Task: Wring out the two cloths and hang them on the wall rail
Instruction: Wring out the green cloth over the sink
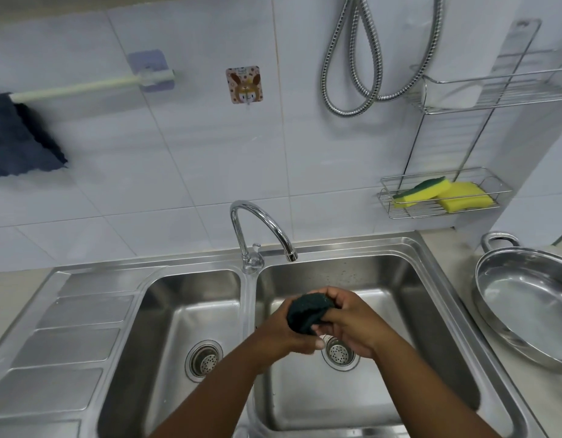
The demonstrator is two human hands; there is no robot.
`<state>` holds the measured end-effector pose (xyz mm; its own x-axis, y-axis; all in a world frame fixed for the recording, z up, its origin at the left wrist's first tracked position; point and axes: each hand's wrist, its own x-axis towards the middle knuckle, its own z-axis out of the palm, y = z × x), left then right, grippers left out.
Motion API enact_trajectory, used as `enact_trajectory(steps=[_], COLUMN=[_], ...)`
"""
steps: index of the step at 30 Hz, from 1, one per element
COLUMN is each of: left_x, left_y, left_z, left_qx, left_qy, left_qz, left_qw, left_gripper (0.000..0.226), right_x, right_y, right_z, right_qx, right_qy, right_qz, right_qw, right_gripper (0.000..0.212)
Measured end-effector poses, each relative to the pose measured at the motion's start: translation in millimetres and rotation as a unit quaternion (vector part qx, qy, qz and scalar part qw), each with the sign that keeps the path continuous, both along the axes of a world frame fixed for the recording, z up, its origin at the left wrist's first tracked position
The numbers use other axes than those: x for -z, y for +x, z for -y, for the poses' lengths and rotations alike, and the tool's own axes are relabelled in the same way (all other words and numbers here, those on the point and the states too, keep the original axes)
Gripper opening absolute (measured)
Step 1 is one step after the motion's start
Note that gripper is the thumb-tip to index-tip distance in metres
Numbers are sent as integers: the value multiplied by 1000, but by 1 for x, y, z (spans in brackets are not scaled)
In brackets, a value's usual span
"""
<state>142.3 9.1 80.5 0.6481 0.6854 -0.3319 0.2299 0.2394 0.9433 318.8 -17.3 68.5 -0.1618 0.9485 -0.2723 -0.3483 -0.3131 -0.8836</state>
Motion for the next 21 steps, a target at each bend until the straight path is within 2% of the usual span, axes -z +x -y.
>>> enact_trajectory(steps=[2,3,5,8,11,13,15,19,21], left_x=[2,4,9,11,10,9,12,29,45], left_y=[2,2,-1,-2,7,15,20,12,6], left_z=[-4,-8,-17,-27,-30,-30,-32,-45,-49], left_qx=[16,27,65,140,211,239,264,294,299], left_qy=[43,93,232,389,504,583,631,636,643], left_qz=[-78,-142,-253,-283,-287,-277,-263,-268,-296], left_qw=[996,985,937,865,787,726,680,661,640], left_gripper=[52,43,24,17,20,18,15,19,22], right_x=[0,0,2,8,17,17,15,18,22], right_y=[4,8,21,36,35,26,16,2,-3], right_z=[2,3,5,5,-3,-7,-8,-2,1], right_qx=[-20,-36,-91,-191,-283,-336,-355,-290,-248], right_qy=[-10,-21,-44,-76,-102,-121,-155,-195,-187], right_qz=[5,13,3,-108,-118,-77,17,184,290], right_qw=[1000,999,995,973,946,931,922,919,905], right_gripper=[35,38,44,55,66,63,50,22,16])
